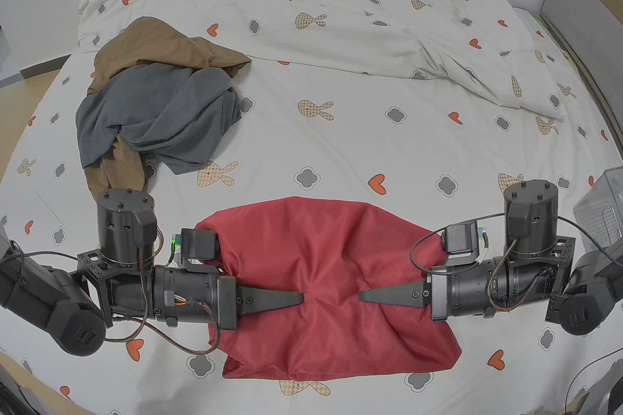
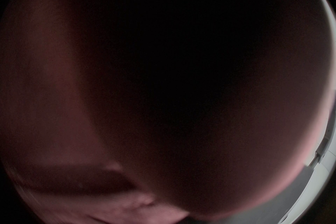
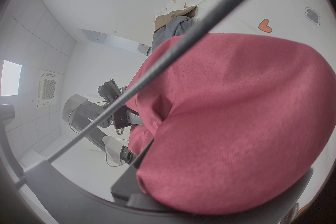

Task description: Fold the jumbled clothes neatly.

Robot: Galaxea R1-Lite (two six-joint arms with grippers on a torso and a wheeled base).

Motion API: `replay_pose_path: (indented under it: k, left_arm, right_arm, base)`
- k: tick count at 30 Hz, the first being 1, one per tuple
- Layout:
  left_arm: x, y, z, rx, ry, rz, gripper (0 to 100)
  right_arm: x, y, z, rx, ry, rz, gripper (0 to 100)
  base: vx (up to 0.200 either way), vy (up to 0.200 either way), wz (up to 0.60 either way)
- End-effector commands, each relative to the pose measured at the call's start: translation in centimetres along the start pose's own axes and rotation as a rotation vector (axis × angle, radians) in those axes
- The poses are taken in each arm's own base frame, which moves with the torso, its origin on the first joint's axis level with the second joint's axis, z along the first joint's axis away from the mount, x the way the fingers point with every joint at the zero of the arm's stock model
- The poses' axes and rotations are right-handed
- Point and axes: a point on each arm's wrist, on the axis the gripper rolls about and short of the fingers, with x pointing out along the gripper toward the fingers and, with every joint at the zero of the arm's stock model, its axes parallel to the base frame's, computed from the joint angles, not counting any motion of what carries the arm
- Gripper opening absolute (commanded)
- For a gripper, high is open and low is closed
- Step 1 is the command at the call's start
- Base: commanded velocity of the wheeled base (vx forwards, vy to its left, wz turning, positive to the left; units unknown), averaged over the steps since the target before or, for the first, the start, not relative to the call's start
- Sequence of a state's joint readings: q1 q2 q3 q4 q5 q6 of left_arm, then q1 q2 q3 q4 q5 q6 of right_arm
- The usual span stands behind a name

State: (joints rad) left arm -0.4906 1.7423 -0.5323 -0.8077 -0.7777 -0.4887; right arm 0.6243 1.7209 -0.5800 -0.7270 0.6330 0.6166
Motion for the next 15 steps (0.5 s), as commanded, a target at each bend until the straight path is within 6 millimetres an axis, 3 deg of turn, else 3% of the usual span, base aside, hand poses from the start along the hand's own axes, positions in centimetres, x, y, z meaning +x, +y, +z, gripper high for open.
replay_pose_path:
  k: [1,15]
  left_arm:
    - [0.03,0.03,-0.02,-0.001,0.001,0.000,0]
    - [0.13,0.18,-0.08,-0.006,0.005,0.002,0]
  right_arm:
    - [0.01,-0.07,0.00,0.002,0.001,-0.001,0]
    - [-0.25,-0.14,-0.14,0.004,-0.028,-0.045,0]
  base:
    - [0.000,-0.200,0.00]
    - [0.000,-0.200,0.00]
